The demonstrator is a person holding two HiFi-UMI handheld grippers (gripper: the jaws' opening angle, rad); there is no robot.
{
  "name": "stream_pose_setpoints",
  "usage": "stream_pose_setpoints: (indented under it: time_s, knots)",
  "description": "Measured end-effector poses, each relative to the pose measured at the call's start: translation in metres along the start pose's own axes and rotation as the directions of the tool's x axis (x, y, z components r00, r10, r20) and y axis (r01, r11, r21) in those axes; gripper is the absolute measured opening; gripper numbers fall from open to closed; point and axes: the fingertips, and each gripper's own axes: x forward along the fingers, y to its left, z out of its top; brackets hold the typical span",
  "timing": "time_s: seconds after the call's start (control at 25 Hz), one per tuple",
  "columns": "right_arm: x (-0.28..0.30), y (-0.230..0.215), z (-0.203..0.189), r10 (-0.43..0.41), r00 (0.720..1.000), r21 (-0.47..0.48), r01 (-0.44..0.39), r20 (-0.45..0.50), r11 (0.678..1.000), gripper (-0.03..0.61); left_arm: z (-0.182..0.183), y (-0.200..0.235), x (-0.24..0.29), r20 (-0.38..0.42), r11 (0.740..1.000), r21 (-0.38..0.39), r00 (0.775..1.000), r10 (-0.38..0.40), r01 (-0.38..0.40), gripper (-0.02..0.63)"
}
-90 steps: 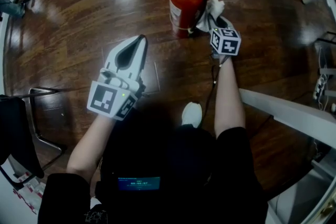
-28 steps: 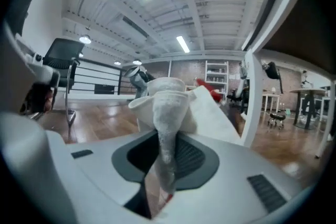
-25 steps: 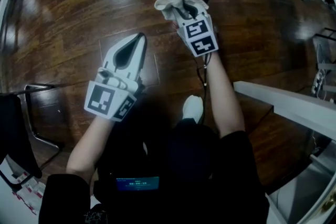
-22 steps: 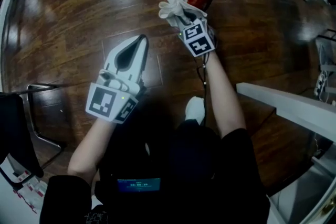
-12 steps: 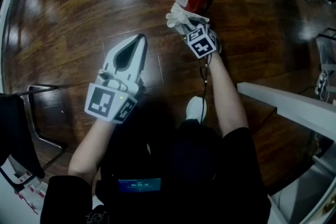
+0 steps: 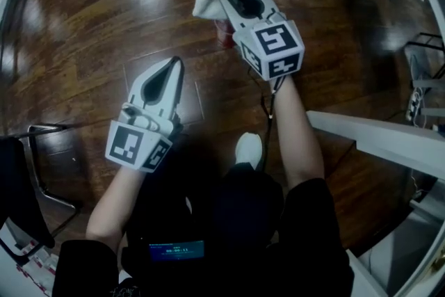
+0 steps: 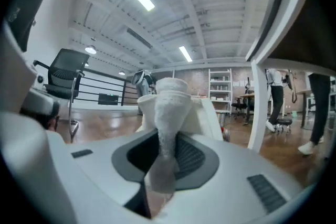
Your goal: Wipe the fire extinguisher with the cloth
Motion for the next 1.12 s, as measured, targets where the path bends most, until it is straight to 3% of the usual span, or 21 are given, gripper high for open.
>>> stream_pose_setpoints:
  time_s: [0.12, 0.36, 0.48, 0.64, 0.88, 0.96, 1.0, 1.12]
  knots:
    - [0.02, -0.011, 0.014, -0.06, 0.997, -0.035, 0.058, -0.056, 0.998, 0.095, 0.004, 0.0, -0.003, 0.004, 1.0, 0.008, 1.0, 0.007, -0.007, 0.002]
    - [0.06, 0.016, -0.038, -0.085, 0.944, -0.18, 0.028, -0.319, 0.983, 0.095, 0.009, 0.013, -0.014, 0.007, 0.999, 0.02, 0.999, 0.039, -0.039, 0.002]
    - [0.075, 0.037, -0.077, -0.104, 0.897, -0.283, -0.024, -0.429, 0.959, 0.095, 0.009, 0.018, -0.015, 0.005, 0.999, 0.021, 0.999, 0.05, -0.05, 0.002]
    - [0.08, 0.042, -0.162, -0.106, 0.811, -0.266, -0.063, -0.575, 0.962, 0.094, 0.009, 0.017, -0.016, 0.003, 0.998, 0.028, 0.999, 0.053, -0.053, 0.002]
    - [0.064, 0.036, -0.242, -0.118, 0.748, -0.231, -0.048, -0.654, 0.972, 0.094, 0.009, 0.02, -0.022, -0.002, 0.997, 0.051, 0.998, 0.062, -0.061, 0.002]
    - [0.059, 0.034, -0.249, -0.1, 0.746, -0.207, -0.052, -0.659, 0.977, 0.094, 0.009, 0.02, -0.023, 0.001, 0.997, 0.053, 0.998, 0.062, -0.062, 0.002]
    - [0.057, 0.035, -0.245, -0.083, 0.758, -0.19, -0.054, -0.647, 0.98, 0.094, 0.01, 0.021, -0.023, 0.003, 0.997, 0.053, 0.998, 0.062, -0.062, 0.002]
    - [0.049, 0.044, -0.206, 0.008, 0.86, -0.075, -0.053, -0.51, 0.996, 0.095, 0.012, 0.021, -0.024, 0.011, 0.997, 0.047, 0.998, 0.06, -0.061, 0.002]
